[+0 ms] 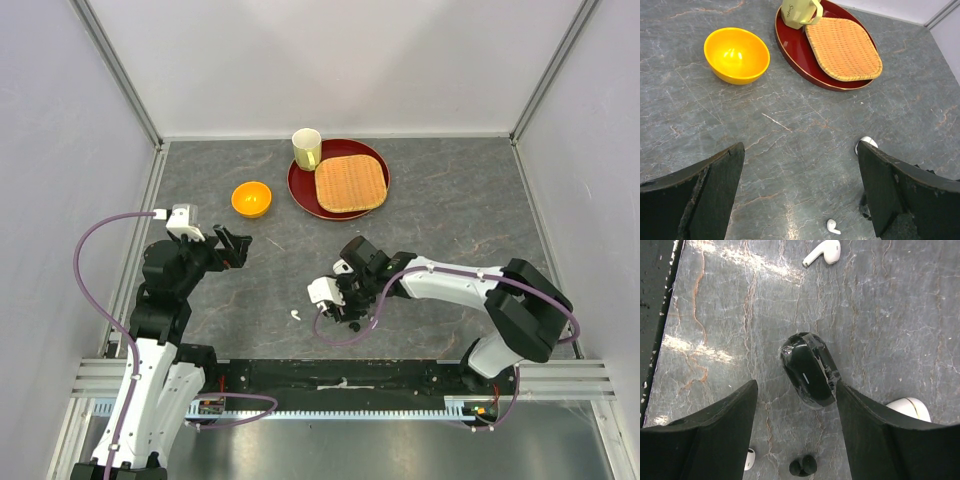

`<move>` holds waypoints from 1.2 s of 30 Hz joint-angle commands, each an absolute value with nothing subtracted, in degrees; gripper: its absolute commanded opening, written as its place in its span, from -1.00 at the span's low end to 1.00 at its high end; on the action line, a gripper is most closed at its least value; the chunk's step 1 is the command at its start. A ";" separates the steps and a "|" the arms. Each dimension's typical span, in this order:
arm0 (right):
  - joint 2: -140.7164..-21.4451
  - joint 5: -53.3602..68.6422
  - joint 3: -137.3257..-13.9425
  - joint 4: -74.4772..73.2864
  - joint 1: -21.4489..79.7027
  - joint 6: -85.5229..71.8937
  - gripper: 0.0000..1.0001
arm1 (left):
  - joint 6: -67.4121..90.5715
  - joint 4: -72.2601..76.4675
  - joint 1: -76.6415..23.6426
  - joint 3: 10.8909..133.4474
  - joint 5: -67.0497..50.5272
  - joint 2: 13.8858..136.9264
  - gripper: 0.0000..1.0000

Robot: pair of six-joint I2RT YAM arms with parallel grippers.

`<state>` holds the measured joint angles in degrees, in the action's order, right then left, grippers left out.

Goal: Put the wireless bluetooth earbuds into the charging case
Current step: Pick up the charging case at the center of the board.

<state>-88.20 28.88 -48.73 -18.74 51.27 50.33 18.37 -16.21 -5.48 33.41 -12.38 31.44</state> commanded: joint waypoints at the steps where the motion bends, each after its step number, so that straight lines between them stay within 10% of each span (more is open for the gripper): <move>1: -90.34 31.12 -51.68 -19.69 51.50 53.35 0.42 | 17.23 -15.21 -5.10 34.28 -13.36 31.11 0.99; 19: -95.71 28.83 -53.96 -18.81 51.42 55.11 0.40 | 17.23 -15.21 -4.92 34.19 -13.36 31.46 0.99; 36: -96.51 25.58 -52.04 -10.39 51.42 48.27 -0.08 | 17.40 -15.29 -4.66 34.28 -13.54 32.17 0.99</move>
<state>-96.60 26.79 -52.42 -17.15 51.27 51.00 18.37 -16.21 -5.08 33.41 -12.38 32.01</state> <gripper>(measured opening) 0.527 0.994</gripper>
